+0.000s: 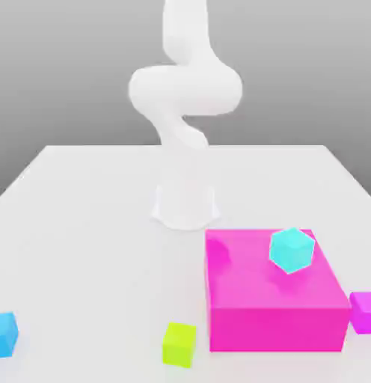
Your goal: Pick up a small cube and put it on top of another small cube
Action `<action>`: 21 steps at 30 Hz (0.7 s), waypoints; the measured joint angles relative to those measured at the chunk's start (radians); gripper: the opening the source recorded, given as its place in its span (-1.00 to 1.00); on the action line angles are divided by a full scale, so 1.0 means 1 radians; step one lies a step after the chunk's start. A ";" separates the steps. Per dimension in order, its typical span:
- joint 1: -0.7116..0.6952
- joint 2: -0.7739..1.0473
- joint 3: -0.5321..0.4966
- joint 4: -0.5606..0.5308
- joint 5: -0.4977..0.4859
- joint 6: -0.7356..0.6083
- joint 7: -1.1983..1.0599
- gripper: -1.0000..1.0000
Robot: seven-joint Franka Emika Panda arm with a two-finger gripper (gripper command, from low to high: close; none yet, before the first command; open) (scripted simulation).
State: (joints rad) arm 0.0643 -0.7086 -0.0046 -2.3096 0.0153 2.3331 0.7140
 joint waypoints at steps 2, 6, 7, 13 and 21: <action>0.052 0.077 -0.001 -0.008 0.013 0.028 -0.073 0.00; 0.142 0.224 0.007 -0.023 0.042 0.080 -0.214 0.00; 0.164 0.260 0.010 -0.027 0.048 0.093 -0.248 0.00; 0.274 0.478 0.050 -0.050 0.073 0.172 -0.444 0.00; 0.417 0.767 0.127 -0.081 0.025 0.279 -0.648 0.00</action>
State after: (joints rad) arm 0.4812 0.0589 0.1223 -2.3907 0.0404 2.6122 0.0655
